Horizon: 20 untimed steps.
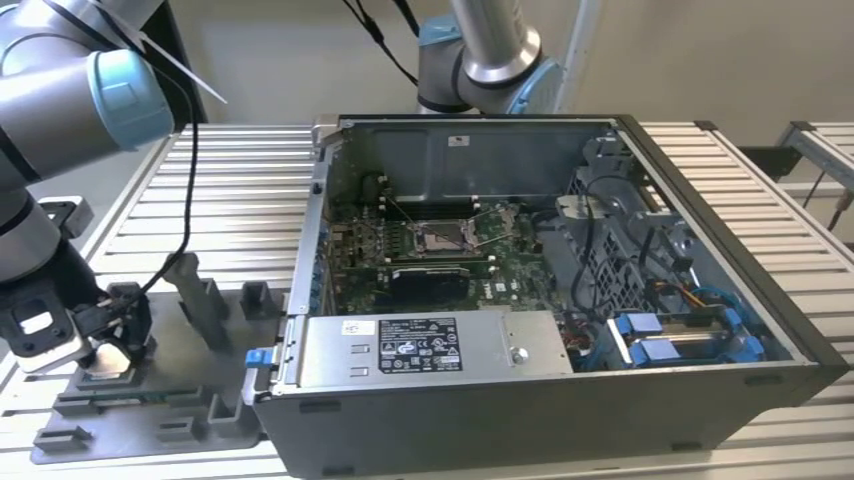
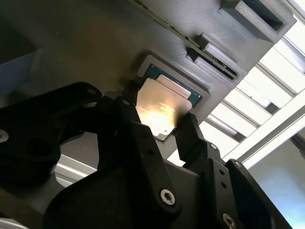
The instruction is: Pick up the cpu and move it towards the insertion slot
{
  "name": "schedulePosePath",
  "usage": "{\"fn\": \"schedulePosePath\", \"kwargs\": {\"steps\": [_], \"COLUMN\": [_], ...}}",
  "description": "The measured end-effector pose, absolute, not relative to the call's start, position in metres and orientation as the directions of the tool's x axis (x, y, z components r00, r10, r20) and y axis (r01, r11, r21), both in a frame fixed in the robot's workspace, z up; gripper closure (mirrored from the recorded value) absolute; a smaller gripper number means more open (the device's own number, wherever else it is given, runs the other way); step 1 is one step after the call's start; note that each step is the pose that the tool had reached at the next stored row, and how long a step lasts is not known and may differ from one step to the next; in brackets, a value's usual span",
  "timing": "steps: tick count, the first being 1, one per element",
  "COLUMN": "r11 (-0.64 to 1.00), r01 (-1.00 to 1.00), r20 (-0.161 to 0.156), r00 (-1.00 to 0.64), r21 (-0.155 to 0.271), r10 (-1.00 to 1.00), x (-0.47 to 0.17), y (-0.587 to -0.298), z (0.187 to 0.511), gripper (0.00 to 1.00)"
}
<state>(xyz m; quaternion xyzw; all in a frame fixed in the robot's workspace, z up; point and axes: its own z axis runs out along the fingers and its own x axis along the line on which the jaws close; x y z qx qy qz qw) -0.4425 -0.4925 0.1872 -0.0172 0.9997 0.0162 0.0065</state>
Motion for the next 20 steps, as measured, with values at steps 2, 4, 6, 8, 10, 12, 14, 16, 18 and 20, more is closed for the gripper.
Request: {"fn": "schedulePosePath", "kwargs": {"steps": [2,4,6,8,10,12,14,16,18,20], "r11": [0.999,0.999,0.999,0.999,0.999,0.999,0.999,0.999,0.999,0.999], "r01": [-0.035,-0.035,-0.035,-0.035,-0.035,-0.035,-0.035,-0.035,-0.035,-0.035], "r20": [-0.013,-0.013,-0.013,-0.013,-0.013,-0.013,-0.013,-0.012,-0.012,-0.011], "r00": [-0.999,-0.999,-0.999,-0.999,-0.999,-0.999,-0.999,-0.999,-0.999,-0.999], "r21": [0.032,0.032,0.032,0.032,0.032,0.032,0.032,0.032,0.032,0.032], "r10": [-0.034,-0.034,-0.034,-0.034,-0.034,-0.034,-0.034,-0.034,-0.034,-0.034], "x": [-0.443,-0.443,-0.443,-0.443,-0.443,-0.443,-0.443,-0.443,-0.443,-0.443], "y": [-0.493,-0.493,-0.493,-0.493,-0.493,-0.493,-0.493,-0.492,-0.492,-0.492], "z": [0.187,0.187,0.187,0.187,0.187,0.187,0.188,0.192,0.196,0.201], "gripper": [0.0,0.0,1.0,1.0,1.0,1.0,1.0,1.0,1.0,1.0]}}
